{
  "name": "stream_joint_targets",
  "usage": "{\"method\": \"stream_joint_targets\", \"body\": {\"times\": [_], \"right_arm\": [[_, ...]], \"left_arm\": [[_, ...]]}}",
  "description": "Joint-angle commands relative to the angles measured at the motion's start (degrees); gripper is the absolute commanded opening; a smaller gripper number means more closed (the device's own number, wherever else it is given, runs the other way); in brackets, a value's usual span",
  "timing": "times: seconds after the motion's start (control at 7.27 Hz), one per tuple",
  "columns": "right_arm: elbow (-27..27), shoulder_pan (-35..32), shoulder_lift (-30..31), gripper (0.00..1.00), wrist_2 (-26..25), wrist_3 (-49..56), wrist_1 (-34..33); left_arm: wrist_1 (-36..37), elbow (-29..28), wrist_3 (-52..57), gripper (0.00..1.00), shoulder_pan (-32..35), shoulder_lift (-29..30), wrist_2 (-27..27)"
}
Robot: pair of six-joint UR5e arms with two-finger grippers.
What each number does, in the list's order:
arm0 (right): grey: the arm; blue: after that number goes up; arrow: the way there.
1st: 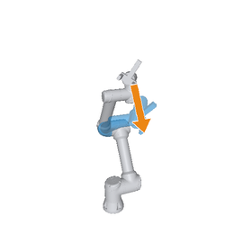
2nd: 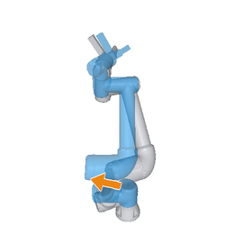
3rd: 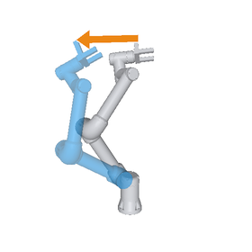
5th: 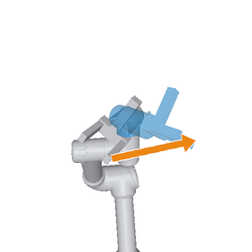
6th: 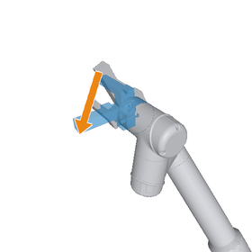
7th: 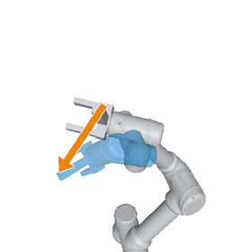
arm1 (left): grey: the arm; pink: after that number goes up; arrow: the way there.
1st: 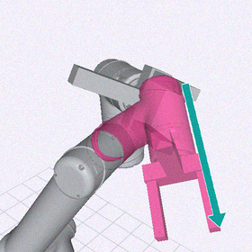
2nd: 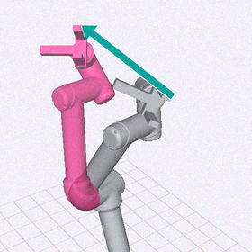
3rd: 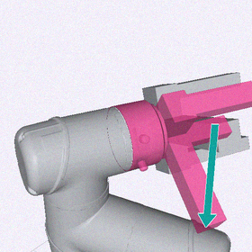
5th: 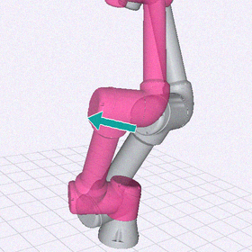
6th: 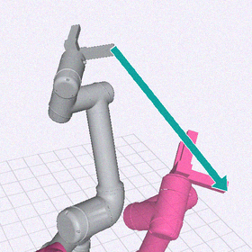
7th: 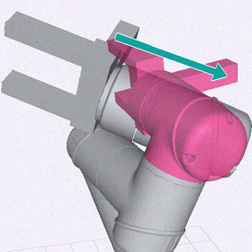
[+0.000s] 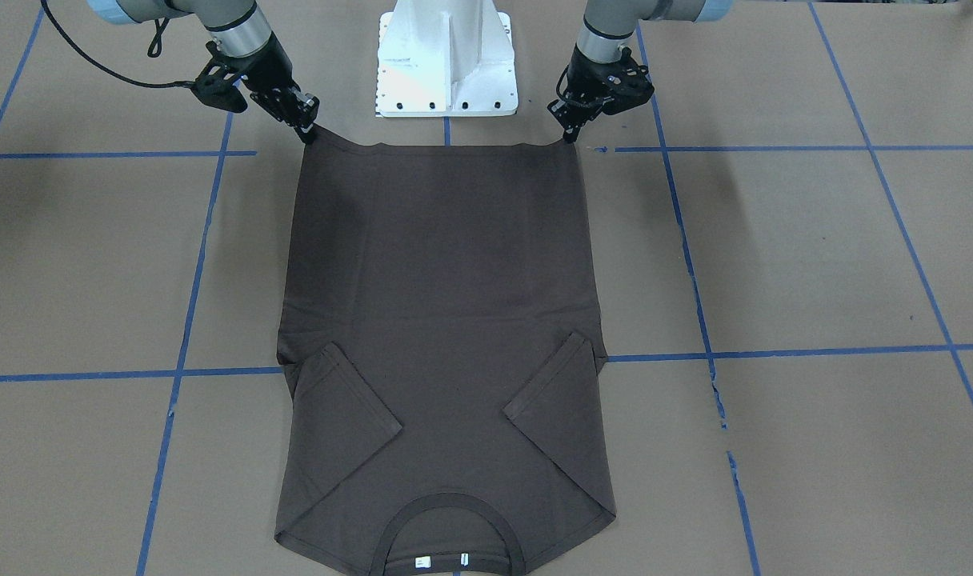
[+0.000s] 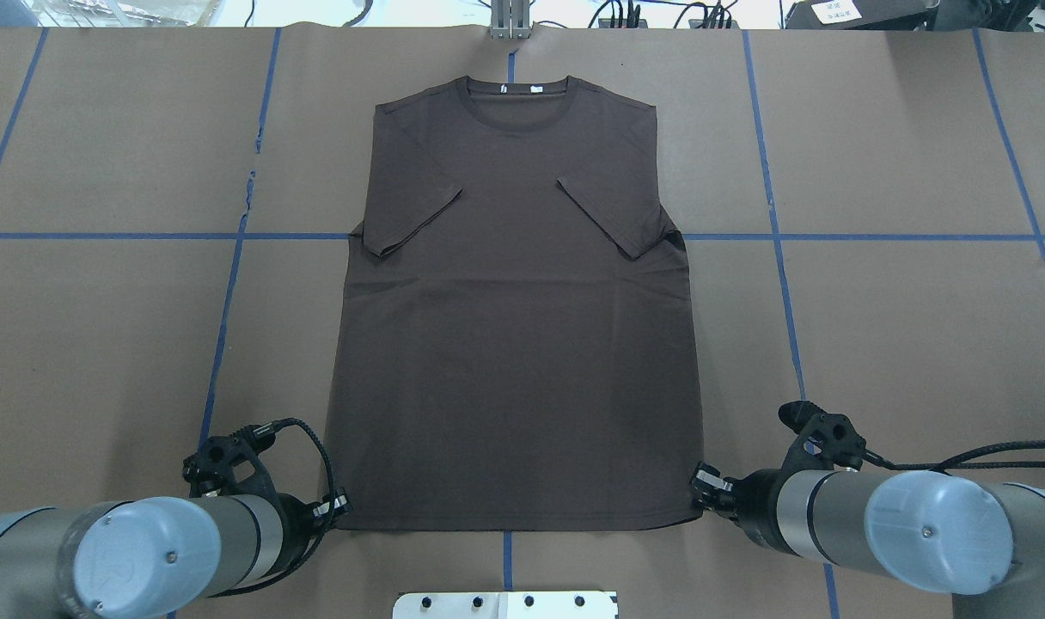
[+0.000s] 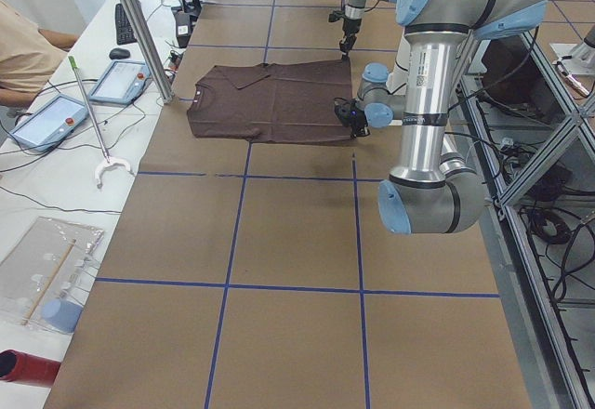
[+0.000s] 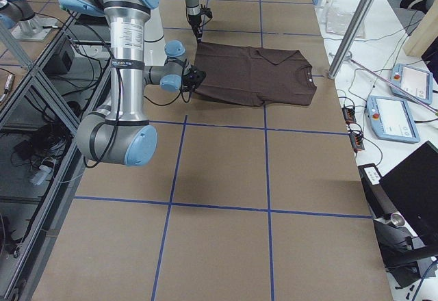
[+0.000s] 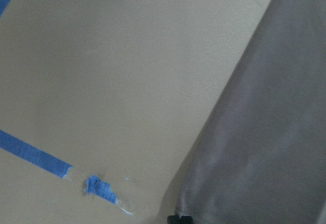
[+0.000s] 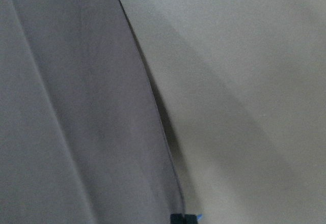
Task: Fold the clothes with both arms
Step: 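Grasp both hem corners with the left and right grippers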
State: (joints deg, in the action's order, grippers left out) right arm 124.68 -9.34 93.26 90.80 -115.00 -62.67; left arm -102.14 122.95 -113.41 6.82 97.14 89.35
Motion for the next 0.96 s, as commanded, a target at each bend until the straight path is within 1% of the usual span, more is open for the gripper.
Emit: {"method": "stream_joint_targets", "body": {"times": [0.0, 0.14, 0.28, 0.41, 0.55, 0.69, 0.83], "right_arm": [[6.76, 1.86, 3.84, 0.00, 3.48, -0.05, 0.00], [10.19, 1.78, 6.04, 0.00, 4.72, -0.05, 0.00], [13.53, -2.57, 5.62, 0.00, 5.00, -0.05, 0.00], [13.22, -7.05, 5.27, 0.00, 6.39, 0.12, 0.00], [10.52, -12.15, 2.40, 0.00, 7.97, 0.64, -0.09], [3.97, -19.59, -5.12, 0.00, 13.47, 1.35, -0.26], [-3.32, -26.45, -11.63, 0.00, 18.92, 1.87, -0.35]], "left_arm": [[10.08, 11.11, -2.68, 0.00, -4.43, -0.55, 0.04], [11.95, 14.56, -2.69, 0.00, -4.53, -0.46, 0.21], [13.10, 18.68, -2.35, 0.00, -3.06, -0.55, 0.56], [14.07, 18.73, 0.70, 0.00, 0.35, 0.23, 0.74], [13.99, 17.68, 7.00, 0.00, 5.00, 3.20, 0.57], [13.99, 13.06, 14.80, 0.00, 12.35, 7.41, 1.52], [13.12, 6.49, 22.02, 0.00, 19.48, 11.28, 4.14]]}}
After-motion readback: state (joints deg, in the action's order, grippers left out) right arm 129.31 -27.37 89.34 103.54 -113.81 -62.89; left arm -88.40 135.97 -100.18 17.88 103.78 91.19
